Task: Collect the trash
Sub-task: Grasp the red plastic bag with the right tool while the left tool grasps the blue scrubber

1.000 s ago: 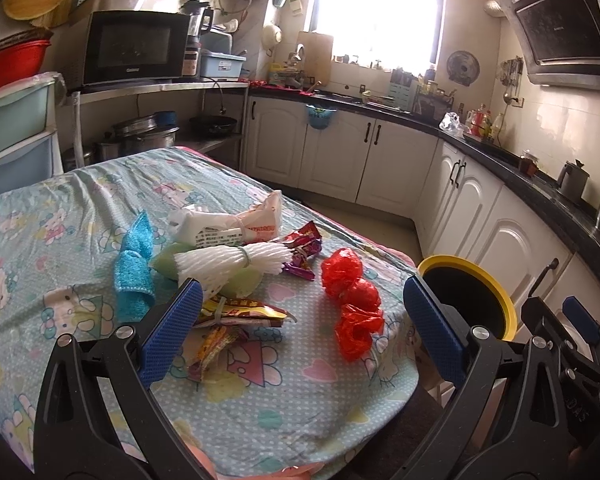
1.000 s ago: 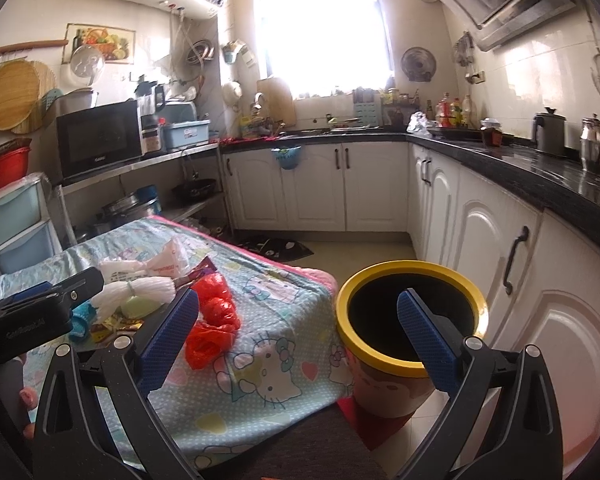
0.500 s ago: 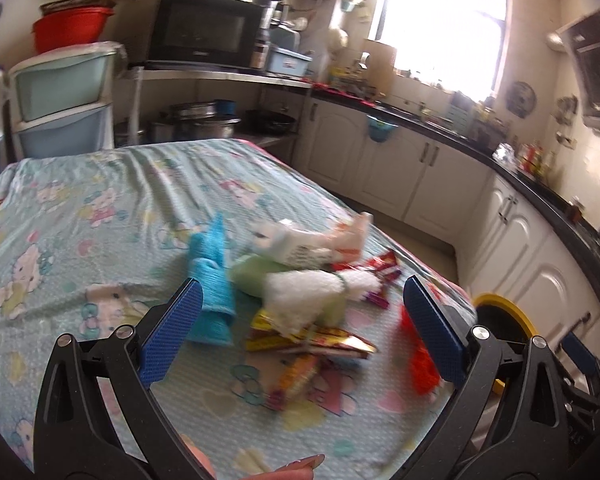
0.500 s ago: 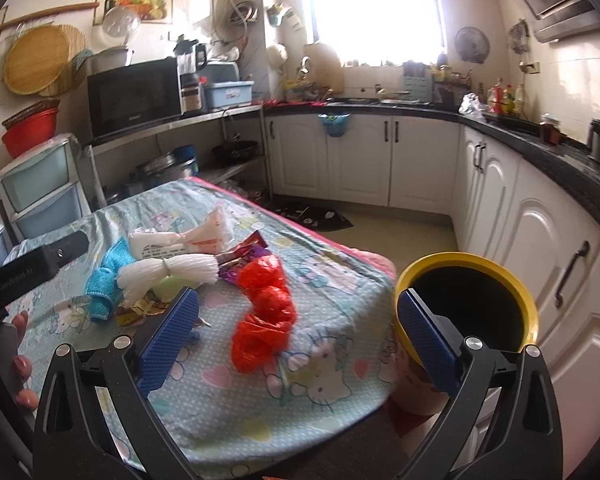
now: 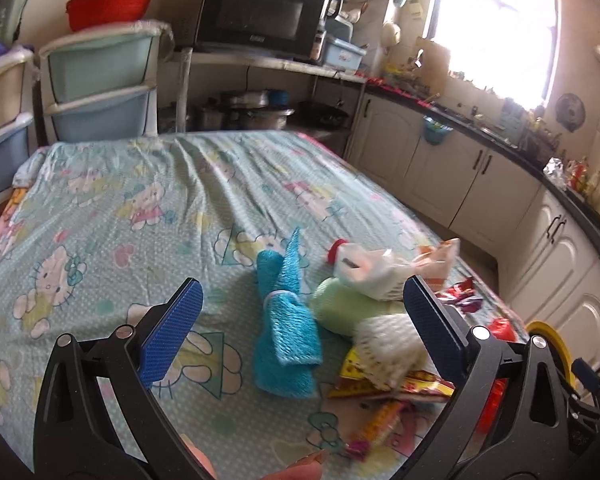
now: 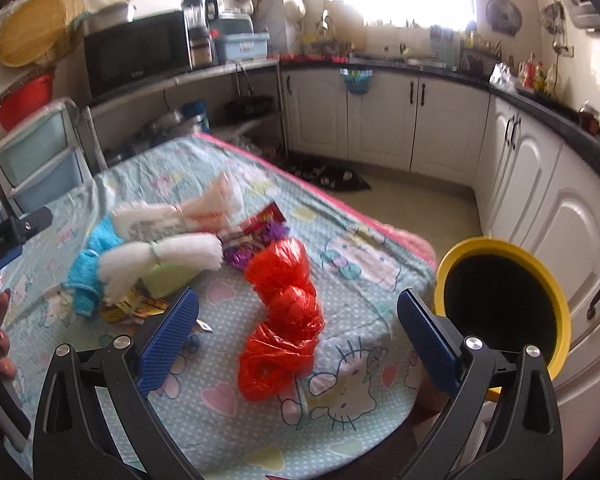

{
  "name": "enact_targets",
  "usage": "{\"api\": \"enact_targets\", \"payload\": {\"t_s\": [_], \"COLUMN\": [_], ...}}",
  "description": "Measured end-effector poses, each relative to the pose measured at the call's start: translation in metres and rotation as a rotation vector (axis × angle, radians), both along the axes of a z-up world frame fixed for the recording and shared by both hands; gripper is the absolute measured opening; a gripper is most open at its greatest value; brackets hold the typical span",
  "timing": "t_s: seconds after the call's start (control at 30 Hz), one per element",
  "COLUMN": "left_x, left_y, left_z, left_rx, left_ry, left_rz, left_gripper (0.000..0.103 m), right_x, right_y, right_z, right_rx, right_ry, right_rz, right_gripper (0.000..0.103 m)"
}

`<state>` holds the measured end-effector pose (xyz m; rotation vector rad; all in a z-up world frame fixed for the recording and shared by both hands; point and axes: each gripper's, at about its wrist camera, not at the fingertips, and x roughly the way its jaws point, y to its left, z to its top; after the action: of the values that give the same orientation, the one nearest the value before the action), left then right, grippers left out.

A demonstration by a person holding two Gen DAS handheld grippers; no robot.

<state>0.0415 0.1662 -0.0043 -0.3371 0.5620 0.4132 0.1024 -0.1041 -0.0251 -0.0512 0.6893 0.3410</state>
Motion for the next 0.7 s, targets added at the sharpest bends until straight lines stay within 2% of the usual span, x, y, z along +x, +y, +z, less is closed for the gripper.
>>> {"api": "enact_targets", "payload": {"t_s": [0.17, 0.43, 0.5, 0.53, 0.57, 0.6, 0.67, 0.7], "left_x": [0.022, 0.039, 0.04, 0.04, 0.041, 0.041, 0.044, 0.044], "left_y": [0.021, 0.043, 0.047, 0.05, 0.052, 0.054, 0.054, 0.053], "left_z": [-0.023, -0.057, -0.064, -0.067, -0.07, -0.074, -0.078, -0.082], "left_rx": [-0.081, -0.243, -0.284, -0.313, -0.338, -0.358, -0.363, -0.371], "left_ry": [0.084, 0.155, 0.156, 0.15, 0.148, 0.154, 0.176, 0.191], "left_rz": [-0.005, -0.036, -0.039, -0.047, -0.054, -0.056, -0.064, -0.07], "left_gripper": [0.092, 0.092, 0.092, 0.092, 0.089, 0.085, 0.069, 0.064], "right_x": [0.024, 0.053, 0.057, 0.059, 0.062, 0.064, 0.066, 0.065], "right_y": [0.003, 0.009, 0.012, 0.013, 0.015, 0.015, 0.016, 0.016], "right_z": [-0.025, -0.054, -0.059, -0.062, -0.066, -0.069, -0.075, -0.075], "right_rx": [-0.028, -0.003, 0.002, 0.002, 0.01, 0.028, 0.048, 0.045], "right_ry": [0.084, 0.196, 0.215, 0.23, 0.255, 0.278, 0.31, 0.309], "right_rz": [0.008, 0.044, 0.067, 0.079, 0.092, 0.105, 0.12, 0.124], "right_gripper": [0.097, 0.094, 0.079, 0.074, 0.063, 0.052, 0.043, 0.039]}}
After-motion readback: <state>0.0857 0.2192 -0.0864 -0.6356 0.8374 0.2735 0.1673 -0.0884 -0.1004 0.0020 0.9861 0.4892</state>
